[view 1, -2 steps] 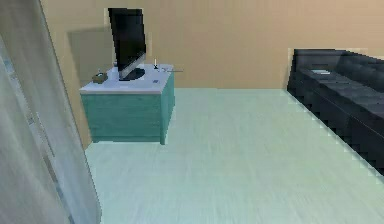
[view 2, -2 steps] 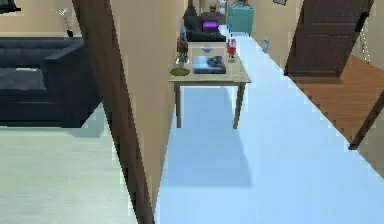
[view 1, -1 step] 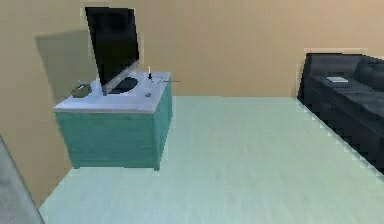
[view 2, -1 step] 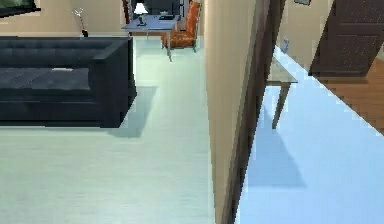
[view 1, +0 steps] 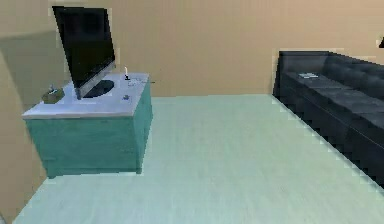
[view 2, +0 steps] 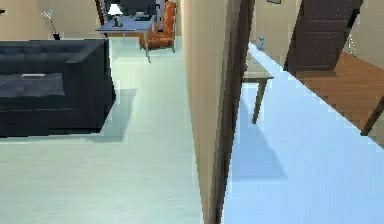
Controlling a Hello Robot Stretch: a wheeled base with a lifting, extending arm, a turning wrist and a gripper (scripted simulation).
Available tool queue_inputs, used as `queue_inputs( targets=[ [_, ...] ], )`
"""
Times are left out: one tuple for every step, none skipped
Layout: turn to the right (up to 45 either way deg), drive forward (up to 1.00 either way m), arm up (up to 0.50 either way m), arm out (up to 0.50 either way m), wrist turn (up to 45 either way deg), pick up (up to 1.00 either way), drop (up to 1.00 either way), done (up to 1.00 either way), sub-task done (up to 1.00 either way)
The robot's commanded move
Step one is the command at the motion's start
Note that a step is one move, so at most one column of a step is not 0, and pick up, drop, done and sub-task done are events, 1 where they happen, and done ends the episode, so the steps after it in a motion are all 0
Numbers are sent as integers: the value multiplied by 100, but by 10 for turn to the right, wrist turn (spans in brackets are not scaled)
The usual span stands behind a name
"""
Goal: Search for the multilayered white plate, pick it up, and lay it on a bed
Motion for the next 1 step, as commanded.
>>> queue_inputs(
  targets=[
    [0,100,0,0,0,0,0,0,0]
  ],
)
